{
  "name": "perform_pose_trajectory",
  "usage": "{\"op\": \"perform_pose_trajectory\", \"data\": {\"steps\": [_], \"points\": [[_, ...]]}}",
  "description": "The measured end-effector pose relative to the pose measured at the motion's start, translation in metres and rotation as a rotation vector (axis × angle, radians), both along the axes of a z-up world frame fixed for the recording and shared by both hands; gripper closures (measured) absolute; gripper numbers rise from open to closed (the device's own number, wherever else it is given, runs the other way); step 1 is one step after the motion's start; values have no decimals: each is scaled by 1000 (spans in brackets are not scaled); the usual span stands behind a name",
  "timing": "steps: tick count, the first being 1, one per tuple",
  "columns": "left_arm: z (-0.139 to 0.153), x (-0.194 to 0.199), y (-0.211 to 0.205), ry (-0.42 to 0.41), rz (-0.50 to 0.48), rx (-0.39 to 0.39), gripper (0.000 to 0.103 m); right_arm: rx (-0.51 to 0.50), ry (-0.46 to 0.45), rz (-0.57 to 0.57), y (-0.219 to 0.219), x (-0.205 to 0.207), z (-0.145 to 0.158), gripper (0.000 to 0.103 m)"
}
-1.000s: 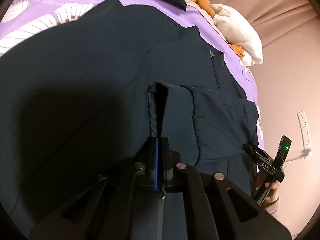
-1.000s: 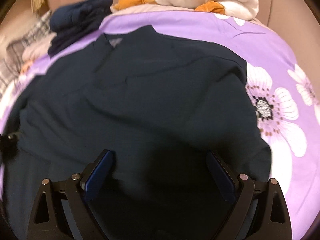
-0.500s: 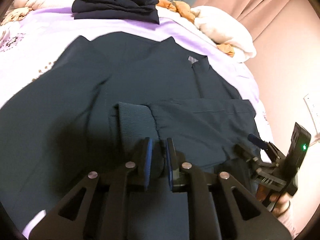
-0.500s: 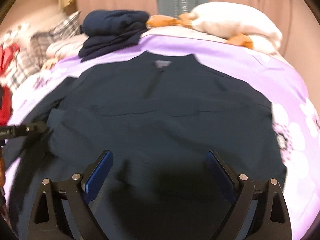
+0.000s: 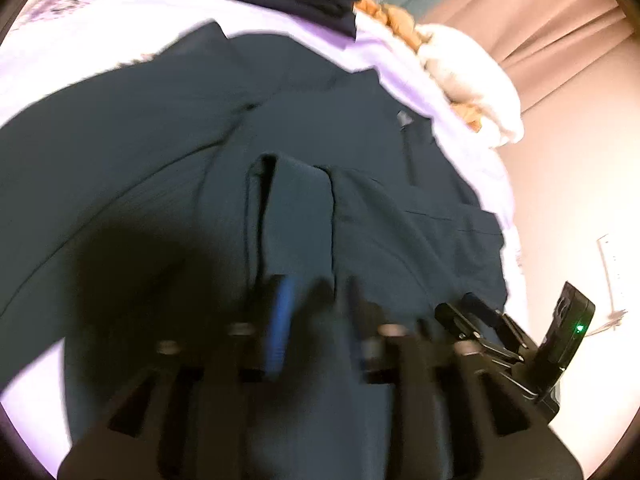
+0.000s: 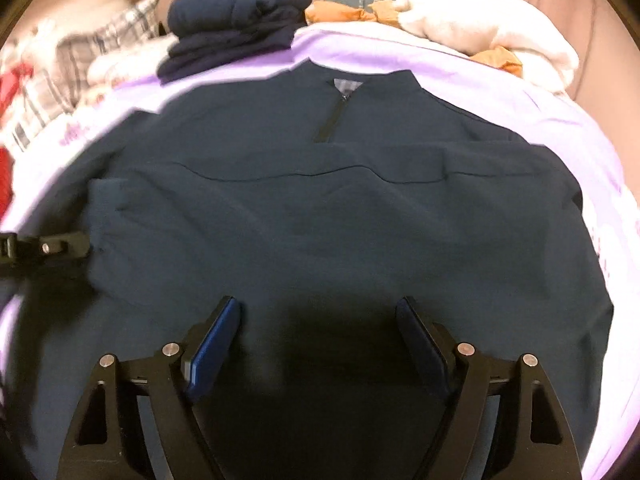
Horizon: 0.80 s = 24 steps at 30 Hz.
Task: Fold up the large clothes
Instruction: 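Lay the held cuff across the jacket body and open the left tool, then grasp the cuff of the other jacket sleeve with the left tool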
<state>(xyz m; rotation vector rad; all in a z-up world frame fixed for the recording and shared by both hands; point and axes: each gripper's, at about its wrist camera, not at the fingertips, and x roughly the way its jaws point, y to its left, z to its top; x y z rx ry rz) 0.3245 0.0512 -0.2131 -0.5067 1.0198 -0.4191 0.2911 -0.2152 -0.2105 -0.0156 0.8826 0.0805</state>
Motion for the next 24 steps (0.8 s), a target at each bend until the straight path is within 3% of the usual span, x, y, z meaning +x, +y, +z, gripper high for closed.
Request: {"op": "perform_pose_trajectory", "data": {"steps": [1,2,7,12,14,16,19,22,24], "points": [[8,-16,8,-27,21,-4,38,30,-19,16,3,-14,4,22],[16,-33,18,-57,40,-13,35,53,-45,35,7,-28,11,22],[31,-112,70,-103,134,-51,35,75,-146,87,12,-100,38,18],[22,-193,127,-89,282,-93,30,128,-192,142,17,-170,46,17],[13,-224,152,-64,349,-143,30,152,-206,136,15,-185,47,16],[5,-245,177,-39,415,-201,30,185,-217,98,7,-191,45,15],[0,-266,198,-26,488,-226,30,259,-200,59,-3,-208,39,14],[-3,-277,211,-24,543,-227,17,272,-184,32,-9,-213,37,13],[-7,-281,219,-17,563,-254,17,279,-195,20,-9,-220,40,13]]}}
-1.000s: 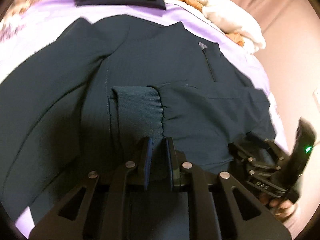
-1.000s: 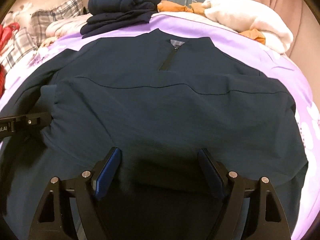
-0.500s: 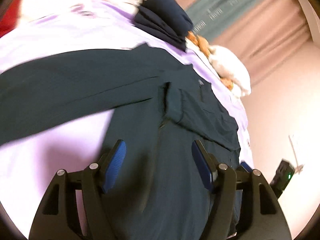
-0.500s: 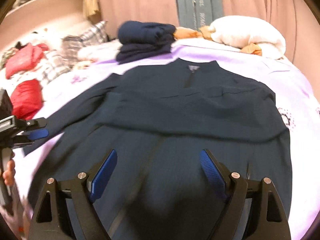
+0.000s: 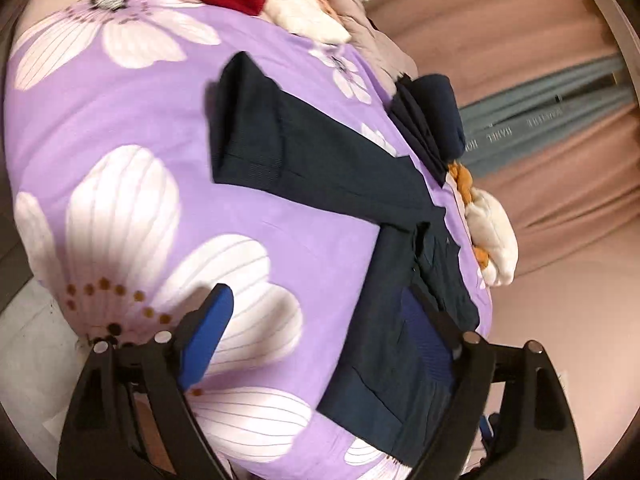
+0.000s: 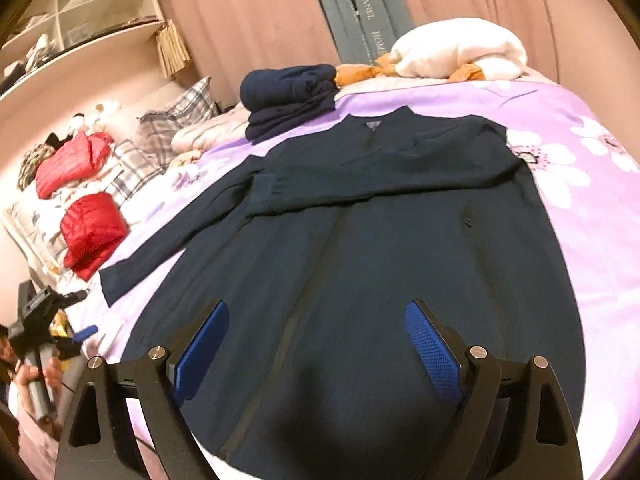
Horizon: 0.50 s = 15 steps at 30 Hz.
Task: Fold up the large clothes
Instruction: 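Grasp the cuff of the other jacket sleeve with the left tool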
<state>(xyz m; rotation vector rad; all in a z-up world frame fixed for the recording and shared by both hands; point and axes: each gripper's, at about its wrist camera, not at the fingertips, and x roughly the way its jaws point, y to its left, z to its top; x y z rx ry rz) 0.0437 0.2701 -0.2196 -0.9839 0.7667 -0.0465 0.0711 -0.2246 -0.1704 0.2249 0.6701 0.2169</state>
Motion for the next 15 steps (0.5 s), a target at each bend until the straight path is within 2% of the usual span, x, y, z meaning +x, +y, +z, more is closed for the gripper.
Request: {"op": "perform_pose_trajectory", "data": {"steps": [4,8,15], "points": [[-3,2,5,-28,-15,-57,17,38,-6,1,4,-11,4,11],[-10,5,13,-66,-41,-142,17,20,-26,2,12,-14,8,10],[-29,18,35,-59,5,-281,17,15,-11,23,23,-10,1,10]]}}
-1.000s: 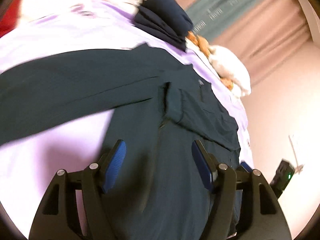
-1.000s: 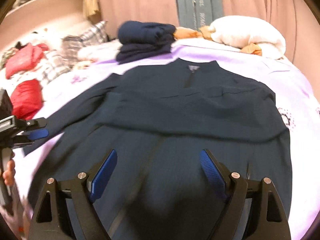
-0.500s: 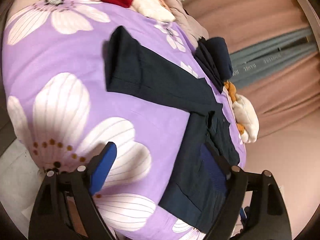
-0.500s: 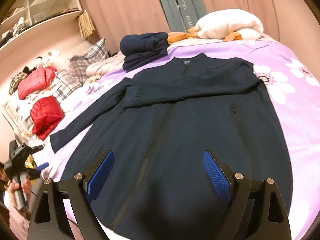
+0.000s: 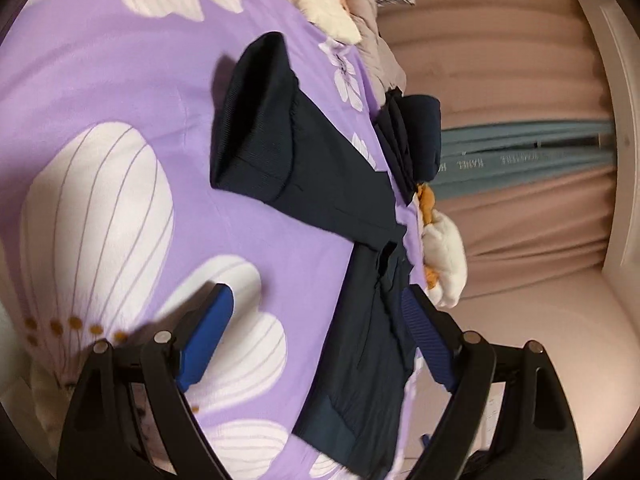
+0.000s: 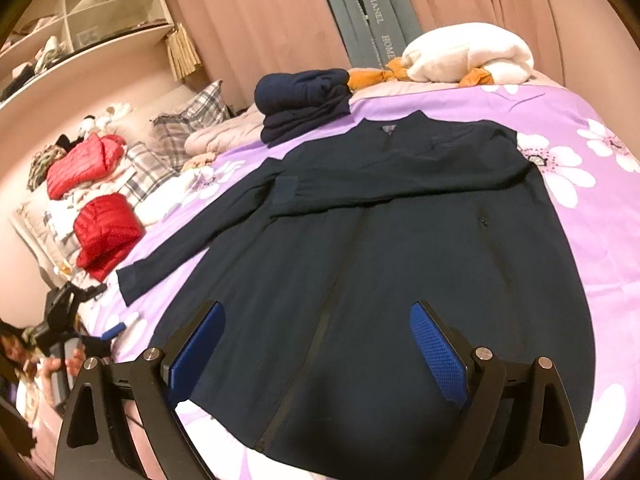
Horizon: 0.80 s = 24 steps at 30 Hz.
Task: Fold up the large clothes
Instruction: 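Grasp the cuff of the other jacket sleeve with the left tool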
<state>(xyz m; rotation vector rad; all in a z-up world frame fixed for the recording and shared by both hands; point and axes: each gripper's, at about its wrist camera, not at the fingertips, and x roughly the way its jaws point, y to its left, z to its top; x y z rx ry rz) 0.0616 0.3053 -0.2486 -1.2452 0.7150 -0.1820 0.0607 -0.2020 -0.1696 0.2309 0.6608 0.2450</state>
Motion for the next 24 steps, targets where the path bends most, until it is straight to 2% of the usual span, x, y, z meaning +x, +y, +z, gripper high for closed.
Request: {"op": "perform_pose_trajectory", "data": {"steps": [3,9,13,17,19,21,23,24], "points": [[-3,10,6,14,20,-32,17,16,11,12,3,4,-1,10],[-1,38,15,36,76,-26,16,47,10,25,7,6,2,10],[-3,51,21,61,134,10,17,48,17,22,9,7,2,10],[2,60,19,66,178,103,17,50,32,14,10,8,-1,10],[5,63,19,75,188,138,20,54,47,11,10,10,-2,10],[5,67,19,90,190,175,35,56,59,9,10,11,-5,10],[0,73,22,139,171,205,74,57,68,9,11,12,-7,10],[-6,76,22,160,160,200,76,56,71,8,11,12,-8,10]]}}
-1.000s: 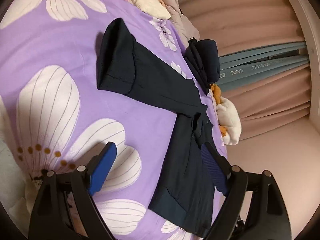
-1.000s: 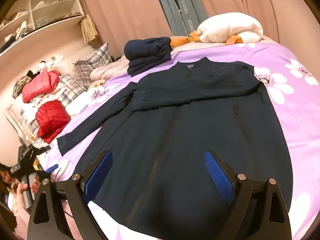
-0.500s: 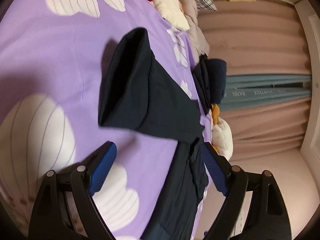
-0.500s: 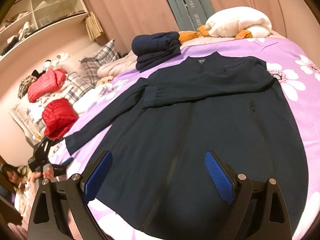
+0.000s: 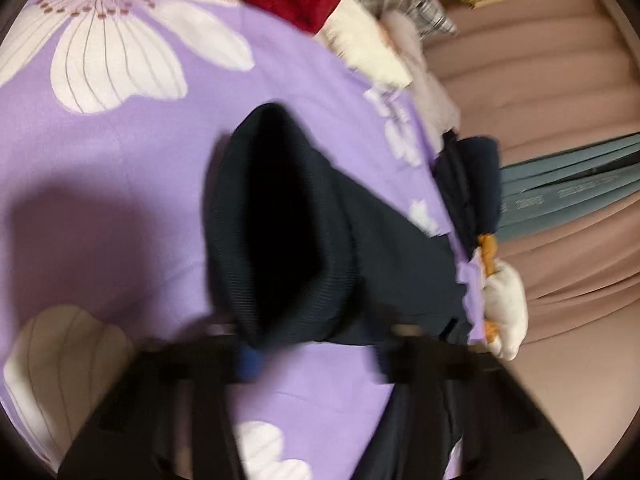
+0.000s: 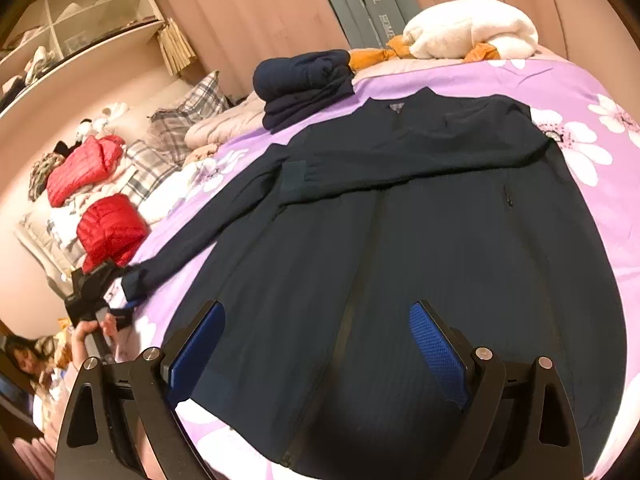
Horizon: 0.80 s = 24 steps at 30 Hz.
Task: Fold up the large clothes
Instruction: 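Grasp the cuff of the other jacket sleeve with the left tool, then carry the sleeve across the jacket body and release it with the left tool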
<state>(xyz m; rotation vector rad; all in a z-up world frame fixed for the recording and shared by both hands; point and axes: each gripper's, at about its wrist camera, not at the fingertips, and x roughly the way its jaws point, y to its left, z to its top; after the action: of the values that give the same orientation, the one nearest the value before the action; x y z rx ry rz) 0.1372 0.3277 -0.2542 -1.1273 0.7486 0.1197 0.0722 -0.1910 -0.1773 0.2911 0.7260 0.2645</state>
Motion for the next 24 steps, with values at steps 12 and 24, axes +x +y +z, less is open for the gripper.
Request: {"op": "perform_pose_trajectory", "data": {"steps": [12,24], "points": [[46,7,-15,-25,-61,202,88,10,10,13,0,0,-2,10],[184,50,-118,-200,-207,452,89,114,-6,-10,-29,-1,-8,10]]}}
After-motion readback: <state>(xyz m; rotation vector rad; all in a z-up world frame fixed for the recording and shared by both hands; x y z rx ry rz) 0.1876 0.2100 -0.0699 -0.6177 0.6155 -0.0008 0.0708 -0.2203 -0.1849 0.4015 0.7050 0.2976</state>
